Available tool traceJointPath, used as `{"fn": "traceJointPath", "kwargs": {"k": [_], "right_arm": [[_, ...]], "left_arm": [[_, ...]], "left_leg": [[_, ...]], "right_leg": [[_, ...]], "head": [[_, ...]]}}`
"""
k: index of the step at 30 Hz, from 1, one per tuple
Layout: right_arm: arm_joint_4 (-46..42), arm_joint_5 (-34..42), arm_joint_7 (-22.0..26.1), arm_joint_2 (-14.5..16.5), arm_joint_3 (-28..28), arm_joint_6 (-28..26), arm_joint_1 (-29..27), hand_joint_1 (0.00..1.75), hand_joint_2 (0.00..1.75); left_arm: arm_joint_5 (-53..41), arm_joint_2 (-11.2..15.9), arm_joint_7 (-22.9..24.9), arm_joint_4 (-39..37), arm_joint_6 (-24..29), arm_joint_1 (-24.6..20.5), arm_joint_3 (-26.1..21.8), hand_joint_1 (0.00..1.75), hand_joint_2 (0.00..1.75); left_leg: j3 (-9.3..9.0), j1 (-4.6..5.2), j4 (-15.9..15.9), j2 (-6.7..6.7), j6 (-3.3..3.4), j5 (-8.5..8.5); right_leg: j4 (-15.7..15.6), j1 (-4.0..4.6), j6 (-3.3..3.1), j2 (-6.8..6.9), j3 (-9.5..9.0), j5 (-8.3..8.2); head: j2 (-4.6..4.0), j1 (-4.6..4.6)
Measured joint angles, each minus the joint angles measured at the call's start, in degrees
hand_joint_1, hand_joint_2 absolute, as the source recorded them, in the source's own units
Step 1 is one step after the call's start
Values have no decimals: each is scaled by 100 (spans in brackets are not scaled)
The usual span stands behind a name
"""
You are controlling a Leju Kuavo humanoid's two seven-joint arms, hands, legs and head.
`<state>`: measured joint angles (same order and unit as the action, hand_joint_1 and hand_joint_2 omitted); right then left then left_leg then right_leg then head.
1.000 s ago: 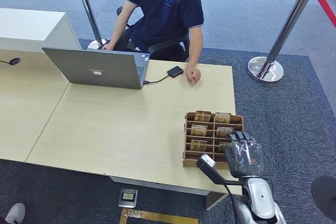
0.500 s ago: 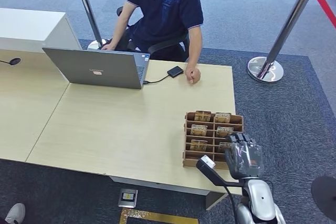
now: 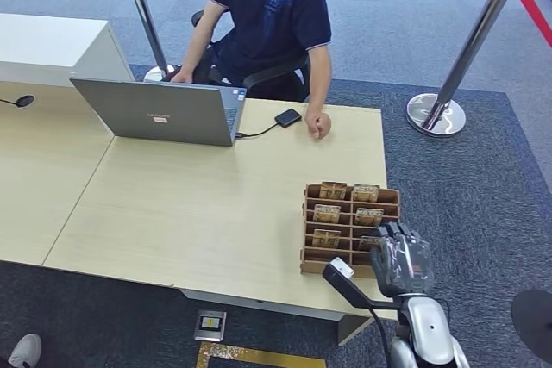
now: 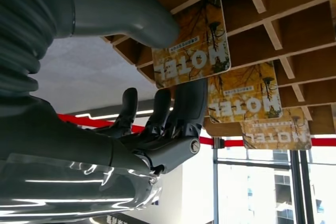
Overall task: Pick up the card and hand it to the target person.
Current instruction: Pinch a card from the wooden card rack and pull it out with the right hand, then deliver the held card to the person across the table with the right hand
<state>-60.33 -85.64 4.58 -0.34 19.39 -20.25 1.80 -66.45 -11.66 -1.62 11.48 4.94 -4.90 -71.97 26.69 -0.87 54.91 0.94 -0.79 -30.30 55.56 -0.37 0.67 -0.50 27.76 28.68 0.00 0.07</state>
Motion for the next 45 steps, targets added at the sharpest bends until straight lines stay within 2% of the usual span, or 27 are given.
{"fn": "traceJointPath", "kwargs": {"k": [3,5,10,14,22,33,36,40,45], "right_arm": [[0,1,-18,-14,0,3,-14,131,175],[-1,3,-29,-21,0,3,-19,140,175],[-65,7,-49,-26,0,-16,-57,153,175],[-186,-1,-85,-40,0,-28,-137,174,175],[-899,-67,-37,-180,9,-128,-414,175,175],[-2782,208,690,-381,253,-17,-723,175,175],[-2962,316,827,-397,411,-36,-514,175,175],[-2756,452,893,-286,649,-123,97,175,175],[-1540,757,1045,279,993,-281,1386,175,175]], "left_arm": [[-18,5,1,-1,0,0,0,0,0],[-28,9,1,-1,0,-1,0,0,0],[-38,17,2,-1,0,-1,0,0,0],[-41,23,15,-3,0,-1,0,0,0],[-41,27,20,-3,-14,-1,0,0,0],[-37,27,20,-3,-63,-5,0,0,0],[-38,27,20,-5,-66,-11,0,0,0],[-60,20,21,-8,-66,-23,0,0,0],[-99,7,25,-12,-73,-76,0,0,0]], "left_leg": [[1,0,0,0,0,1],[0,0,0,0,-1,2],[0,0,0,0,-2,4],[4,0,0,0,2,9],[8,2,1,0,4,12],[10,3,1,-1,3,16],[12,3,0,-3,1,20],[19,2,0,-6,0,35],[43,1,0,-11,-4,71]], "right_leg": [[0,0,0,0,1,-1],[0,0,0,0,1,-2],[0,0,1,0,1,-4],[-1,0,5,0,2,-8],[-1,-2,7,0,5,-12],[0,-3,6,0,7,-15],[1,-2,3,0,6,-21],[3,-2,1,0,11,-35],[10,-1,-7,-1,42,-66]], "head": [[0,0],[0,0],[0,0],[0,0],[0,0],[0,0],[0,1],[0,1],[0,0]]}}
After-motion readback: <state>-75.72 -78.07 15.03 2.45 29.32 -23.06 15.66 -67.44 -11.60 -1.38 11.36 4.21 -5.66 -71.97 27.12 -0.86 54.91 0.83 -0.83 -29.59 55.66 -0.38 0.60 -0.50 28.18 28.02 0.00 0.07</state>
